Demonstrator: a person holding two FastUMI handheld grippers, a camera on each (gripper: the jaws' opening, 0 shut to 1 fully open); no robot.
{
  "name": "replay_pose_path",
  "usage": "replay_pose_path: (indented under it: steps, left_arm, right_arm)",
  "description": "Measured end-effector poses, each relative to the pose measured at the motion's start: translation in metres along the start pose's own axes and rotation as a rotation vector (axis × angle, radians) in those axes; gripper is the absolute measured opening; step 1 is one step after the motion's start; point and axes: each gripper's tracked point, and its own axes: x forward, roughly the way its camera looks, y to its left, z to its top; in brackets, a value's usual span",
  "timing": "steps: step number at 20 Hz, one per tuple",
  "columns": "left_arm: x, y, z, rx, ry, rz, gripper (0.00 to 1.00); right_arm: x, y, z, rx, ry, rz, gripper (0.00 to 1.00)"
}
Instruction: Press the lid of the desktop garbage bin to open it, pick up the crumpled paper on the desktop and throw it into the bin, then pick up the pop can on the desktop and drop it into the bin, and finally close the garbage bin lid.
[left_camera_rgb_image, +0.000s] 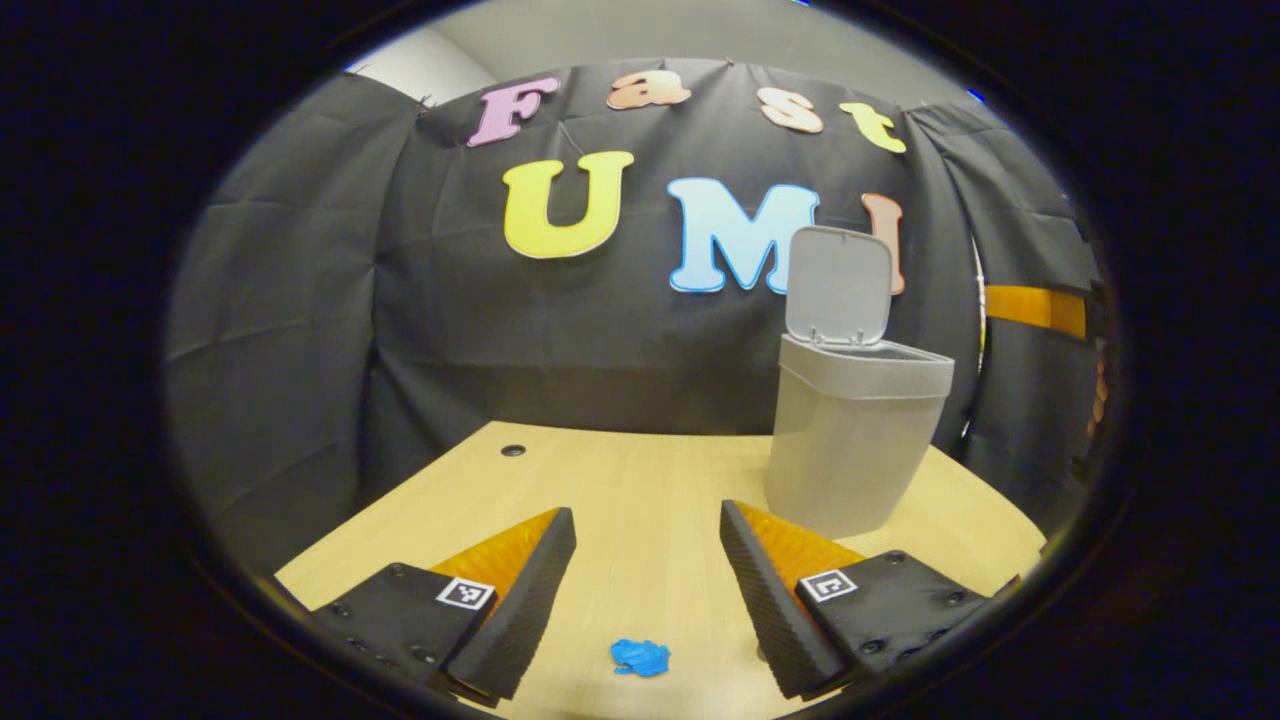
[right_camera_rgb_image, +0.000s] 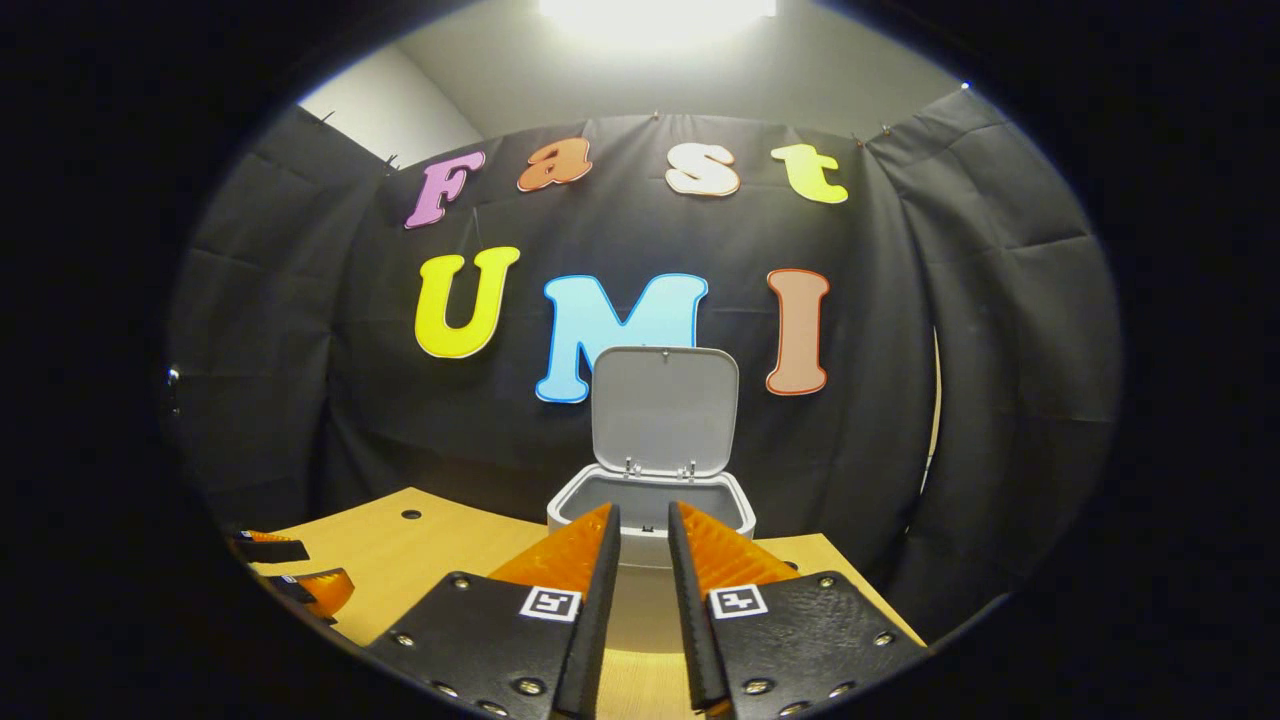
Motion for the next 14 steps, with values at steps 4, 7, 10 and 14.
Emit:
replay_pose_path:
  steps: [4, 7, 10, 14]
  left_arm:
    - [0.009, 0.000, -0.034, 0.027, 0.069, -0.015, 0.95]
    - [0.014, 0.002, -0.065, 0.046, 0.132, -0.034, 0.95]
    - [0.017, 0.005, -0.096, 0.066, 0.199, -0.052, 1.00]
    - [0.024, 0.007, -0.138, 0.089, 0.309, -0.099, 1.00]
  right_arm:
    - [-0.018, 0.012, -0.017, -0.047, 0.047, 0.024, 0.53]
    - [-0.021, 0.024, -0.025, -0.048, 0.071, 0.035, 0.56]
    - [-0.021, 0.033, -0.027, -0.015, 0.082, 0.021, 0.76]
    - [-0.020, 0.031, -0.015, -0.002, 0.059, -0.039, 0.91]
